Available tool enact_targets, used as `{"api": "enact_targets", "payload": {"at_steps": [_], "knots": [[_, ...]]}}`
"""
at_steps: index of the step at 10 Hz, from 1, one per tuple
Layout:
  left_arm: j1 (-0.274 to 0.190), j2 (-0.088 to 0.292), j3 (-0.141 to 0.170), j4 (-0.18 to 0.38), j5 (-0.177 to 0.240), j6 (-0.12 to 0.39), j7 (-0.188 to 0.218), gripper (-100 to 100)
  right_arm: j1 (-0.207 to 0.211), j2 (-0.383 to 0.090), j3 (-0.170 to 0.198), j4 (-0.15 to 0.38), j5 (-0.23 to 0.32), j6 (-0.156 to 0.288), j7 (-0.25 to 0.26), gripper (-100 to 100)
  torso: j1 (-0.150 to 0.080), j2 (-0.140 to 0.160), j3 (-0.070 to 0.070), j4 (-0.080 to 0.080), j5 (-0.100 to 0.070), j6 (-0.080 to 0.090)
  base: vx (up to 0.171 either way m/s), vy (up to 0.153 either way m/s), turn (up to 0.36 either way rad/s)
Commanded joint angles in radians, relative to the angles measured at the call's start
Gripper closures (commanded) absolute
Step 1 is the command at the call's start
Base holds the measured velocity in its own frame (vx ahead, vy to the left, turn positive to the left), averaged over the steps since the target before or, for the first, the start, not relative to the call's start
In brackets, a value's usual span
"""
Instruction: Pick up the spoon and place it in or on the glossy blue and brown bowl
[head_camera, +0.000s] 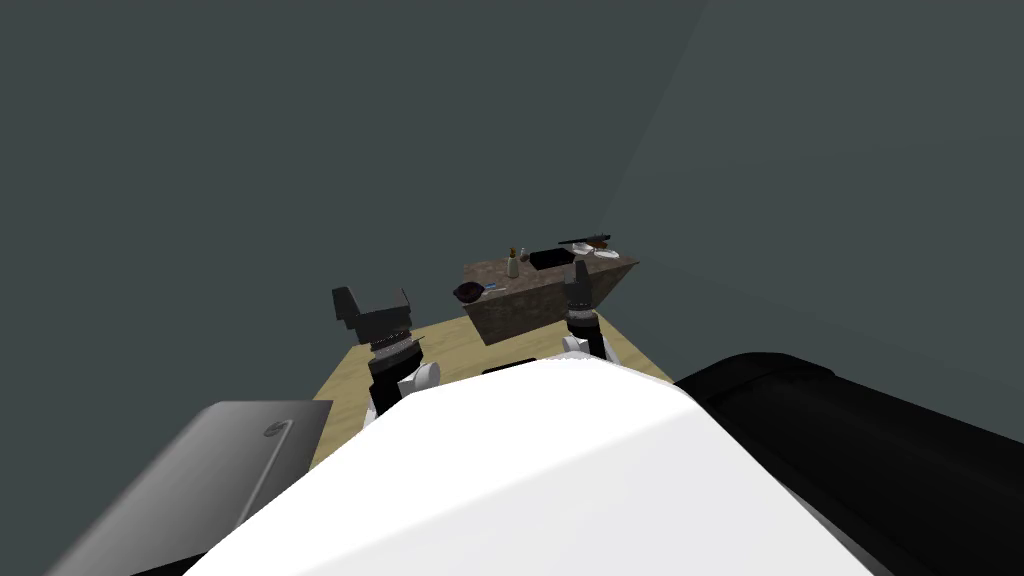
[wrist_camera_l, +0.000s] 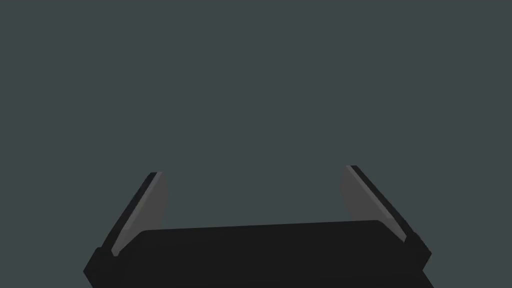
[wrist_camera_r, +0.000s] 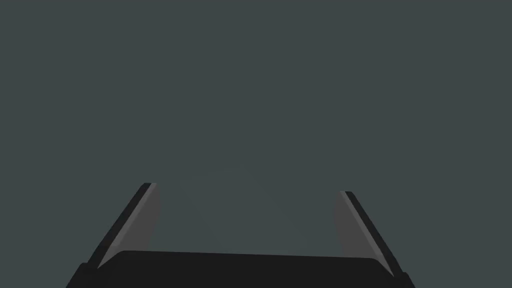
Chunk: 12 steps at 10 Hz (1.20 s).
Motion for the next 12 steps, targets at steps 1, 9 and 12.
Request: {"api": "enact_targets", "payload": {"at_steps": [1, 9, 12], "knots": [[-0.008, 0.034, 0.001, 0.000, 0.003, 0.020, 0.001, -100, 0.000, 0.000, 0.000, 0.000, 0.000, 0.000, 0.000, 0, 0.000, 0.000, 0.000, 0.000, 0.000, 0.000, 0.007, -0.017, -0.026], [-0.090, 0.150, 0.012, -0.006, 0.032, 0.223, 0.007, -100, 0.000, 0.000, 0.000, 0.000, 0.000, 0.000, 0.000, 0, -0.003, -0.001, -0.001, 0.000, -0.001, 0.000, 0.020, -0.059, -0.041], [-0.110, 0.160, 0.015, -0.006, 0.038, 0.286, 0.009, -100, 0.000, 0.000, 0.000, 0.000, 0.000, 0.000, 0.000, 0, -0.004, -0.001, -0.001, 0.000, -0.001, 0.000, 0.021, -0.053, -0.038]]}}
